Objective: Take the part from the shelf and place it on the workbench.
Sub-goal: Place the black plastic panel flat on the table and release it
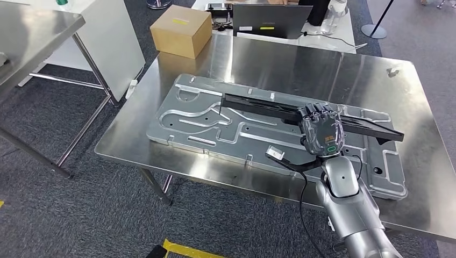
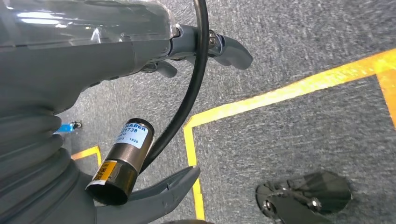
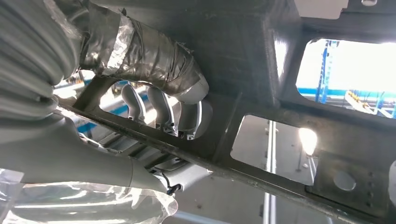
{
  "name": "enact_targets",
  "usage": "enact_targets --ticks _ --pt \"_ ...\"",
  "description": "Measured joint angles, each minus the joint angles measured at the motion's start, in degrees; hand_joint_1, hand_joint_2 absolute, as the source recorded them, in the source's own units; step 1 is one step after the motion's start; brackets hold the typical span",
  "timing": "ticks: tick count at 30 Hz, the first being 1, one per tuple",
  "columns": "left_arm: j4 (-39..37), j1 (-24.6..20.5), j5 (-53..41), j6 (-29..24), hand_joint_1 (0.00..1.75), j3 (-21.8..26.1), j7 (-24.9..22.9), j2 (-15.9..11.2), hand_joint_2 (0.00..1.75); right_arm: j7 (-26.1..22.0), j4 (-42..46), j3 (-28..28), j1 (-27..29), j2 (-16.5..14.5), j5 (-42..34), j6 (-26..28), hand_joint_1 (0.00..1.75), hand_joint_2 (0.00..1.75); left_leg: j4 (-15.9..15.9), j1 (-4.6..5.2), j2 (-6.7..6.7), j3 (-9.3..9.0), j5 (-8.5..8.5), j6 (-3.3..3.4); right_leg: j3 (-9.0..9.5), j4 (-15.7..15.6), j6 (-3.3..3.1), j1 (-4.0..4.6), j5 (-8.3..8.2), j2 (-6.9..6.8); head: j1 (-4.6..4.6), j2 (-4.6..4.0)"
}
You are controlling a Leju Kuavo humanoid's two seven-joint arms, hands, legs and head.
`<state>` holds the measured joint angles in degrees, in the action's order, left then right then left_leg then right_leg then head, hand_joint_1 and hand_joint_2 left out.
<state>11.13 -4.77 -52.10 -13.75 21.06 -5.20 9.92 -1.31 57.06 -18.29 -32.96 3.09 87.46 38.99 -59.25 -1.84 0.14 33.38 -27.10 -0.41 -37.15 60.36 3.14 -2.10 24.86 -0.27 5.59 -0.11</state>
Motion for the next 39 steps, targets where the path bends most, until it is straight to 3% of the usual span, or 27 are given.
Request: enact_targets --ticks 3,5,8,9,10,12,14,15,18,20,23,24,25,26,28,30,32,33,36,38,39 --pt "0.0 0.1 -0.1 0.0 0.00 0.0 0.1 0.0 1.75 0.0 0.1 0.0 0.2 0.0 0.0 0.0 1.69 1.75 0.2 -0.09 0.07 -0.54 -0.46 -1.05 0.26 0.1 -1.93 0.19 0.52 0.49 -0.16 0.00" --pt "0.0 0.1 -0.2 0.0 0.00 0.0 0.2 0.0 1.75 0.0 0.2 0.0 0.2 0.0 0.0 0.0 1.69 1.75 -2.9 -0.22 0.10 0.58 -2.20 -1.31 1.01 -0.1 -3.02 0.18 0.89 0.63 -0.28 0.00" --pt "0.0 0.1 -0.5 0.0 0.00 0.1 0.2 -0.1 1.75 0.0 0.3 0.0 0.3 -0.1 0.0 0.0 1.69 1.75 -14.1 0.09 0.10 6.75 -6.10 -0.94 2.06 -0.2 -4.13 0.84 1.71 0.77 -0.40 0.00" --pt "0.0 0.2 -0.6 0.0 0.00 0.1 0.2 -0.1 1.75 0.0 0.2 0.0 0.4 -0.1 0.0 0.0 1.69 1.75 -16.3 0.24 0.09 8.44 -6.06 -0.69 2.41 -0.1 -4.32 1.13 2.02 0.91 -0.42 0.00" --pt "0.0 0.3 -0.7 0.0 0.00 0.1 0.2 -0.1 1.75 0.0 0.2 0.0 0.4 -0.2 0.0 0.0 1.69 1.75 -16.3 0.41 0.08 9.15 -4.89 -0.33 2.84 -0.1 -4.43 1.42 2.35 1.08 -0.41 0.00" --pt "0.0 0.3 -0.7 0.0 0.00 0.2 0.2 -0.1 1.75 0.0 0.2 0.0 0.4 -0.3 0.0 0.0 1.69 1.75 -10.4 1.04 -0.04 7.49 0.04 0.91 3.95 -0.2 -4.51 1.91 3.15 1.38 -0.40 0.00" --pt "0.0 0.3 -0.7 0.0 0.00 0.3 0.2 -0.3 1.75 0.0 0.2 0.0 0.3 -0.4 0.0 0.0 1.69 1.75 -3.8 1.72 -0.22 4.65 2.98 2.27 4.75 -0.3 -4.30 2.23 3.89 1.57 -0.29 0.00" --pt "0.0 0.3 -0.7 0.0 0.00 0.3 0.2 -0.4 1.75 0.0 0.1 0.0 0.3 -0.4 0.0 0.0 1.69 1.75 -1.9 1.96 -0.29 3.79 3.18 2.66 4.94 -0.4 -4.06 2.18 4.07 1.64 -0.27 0.00" --pt "0.0 0.3 -0.7 0.0 0.00 0.3 0.2 -0.4 1.75 -0.1 0.1 0.0 0.4 -0.4 0.0 0.0 1.69 1.75 0.4 1.96 -0.25 2.32 2.55 2.89 5.23 -0.4 -3.18 2.00 3.79 1.59 -0.39 0.00" --pt "0.0 0.3 -0.7 0.0 0.00 0.4 0.2 -0.4 1.75 -0.1 0.1 0.0 0.3 -0.4 0.0 0.0 1.69 1.75 1.5 1.57 -0.19 0.97 2.51 3.18 4.24 1.9 -2.56 1.94 4.80 1.22 -0.29 0.00" --pt "0.0 0.1 -0.7 0.0 0.00 0.6 0.2 -0.4 1.75 -0.1 0.0 0.0 0.3 -0.4 0.0 0.0 1.69 1.75 2.0 1.35 -0.15 -0.28 1.83 3.33 -1.66 11.1 -1.37 1.38 8.34 0.92 -0.19 0.00" --pt "0.0 0.2 -0.7 0.0 0.00 0.6 0.2 -0.4 1.75 -0.1 0.0 0.0 0.4 -0.4 0.0 0.0 1.69 1.75 2.0 1.28 -0.16 -0.69 1.44 3.25 -3.49 13.3 -1.06 1.12 8.54 0.88 -0.17 0.00" --pt "0.0 0.3 -0.7 0.0 0.00 0.6 0.2 -0.4 1.75 -0.1 0.0 0.0 0.5 -0.4 0.0 0.0 1.69 1.75 1.9 1.19 -0.17 -1.20 1.00 3.12 -4.52 13.7 -0.80 0.87 7.64 0.81 -0.18 0.00" --pt "0.0 0.4 -0.6 0.1 0.00 0.6 0.2 -0.4 1.75 -0.1 -0.1 0.0 0.6 -0.4 0.0 0.0 1.69 1.75 1.8 1.05 -0.17 -1.81 0.52 2.92 -4.44 11.8 -0.56 0.62 5.50 0.70 -0.17 0.00" --pt "0.0 0.5 -0.6 0.3 0.00 0.7 0.4 -0.4 1.75 -0.1 -0.1 0.0 0.6 -0.4 -0.1 0.0 1.69 1.75 1.5 0.79 -0.19 -3.08 -0.60 2.25 -2.54 4.7 -0.25 0.32 0.20 0.29 -0.15 0.00" --pt "0.0 0.4 -0.6 0.2 0.00 0.7 1.4 -0.4 1.75 -0.1 -0.3 0.0 0.7 -0.4 -0.1 0.0 1.69 1.75 1.2 0.70 -0.21 -3.46 -1.49 1.36 -1.43 -0.1 -0.90 0.69 -1.77 0.00 -0.20 0.00" --pt "0.0 0.4 -0.7 -0.3 0.00 0.8 3.0 -0.4 1.75 0.0 -0.4 0.0 0.9 -0.4 -0.2 0.0 1.69 1.75 1.0 0.79 -0.19 -3.41 -2.11 0.67 -1.40 -0.5 -2.14 1.05 -1.41 0.08 -0.32 0.00" --pt "0.0 0.5 -0.7 -0.5 0.00 0.8 3.5 -0.4 1.75 0.0 -0.4 0.0 1.0 -0.4 -0.2 0.0 1.69 1.75 1.1 0.83 -0.17 -3.60 -2.41 0.78 -1.28 -0.3 -2.51 1.00 -1.64 0.22 -0.37 0.00" --pt "0.0 0.4 -0.7 -0.7 0.00 0.8 4.1 -0.5 1.75 0.1 -0.5 0.0 0.9 -0.4 -0.2 0.0 1.69 1.75 1.6 0.81 -0.14 -4.30 -2.61 1.65 -1.13 -0.3 -2.79 0.89 -1.39 0.73 -0.42 0.00" --pt "0.0 0.3 -0.7 -0.7 0.00 0.8 4.2 -0.5 1.75 0.1 -0.5 0.0 1.0 -0.4 -0.2 0.0 1.69 1.75 1.8 0.81 -0.14 -4.52 -2.48 1.59 -1.11 -0.4 -3.09 0.91 -1.16 0.99 -0.43 0.00" --pt "0.0 0.3 -0.8 -0.7 0.00 0.8 4.2 -0.5 1.75 0.1 -0.5 0.0 1.0 -0.4 -0.2 0.0 1.27 1.31 1.9 0.80 -0.14 -4.62 -2.47 1.57 -1.11 -0.4 -3.21 0.93 -1.08 1.07 -0.43 0.00"
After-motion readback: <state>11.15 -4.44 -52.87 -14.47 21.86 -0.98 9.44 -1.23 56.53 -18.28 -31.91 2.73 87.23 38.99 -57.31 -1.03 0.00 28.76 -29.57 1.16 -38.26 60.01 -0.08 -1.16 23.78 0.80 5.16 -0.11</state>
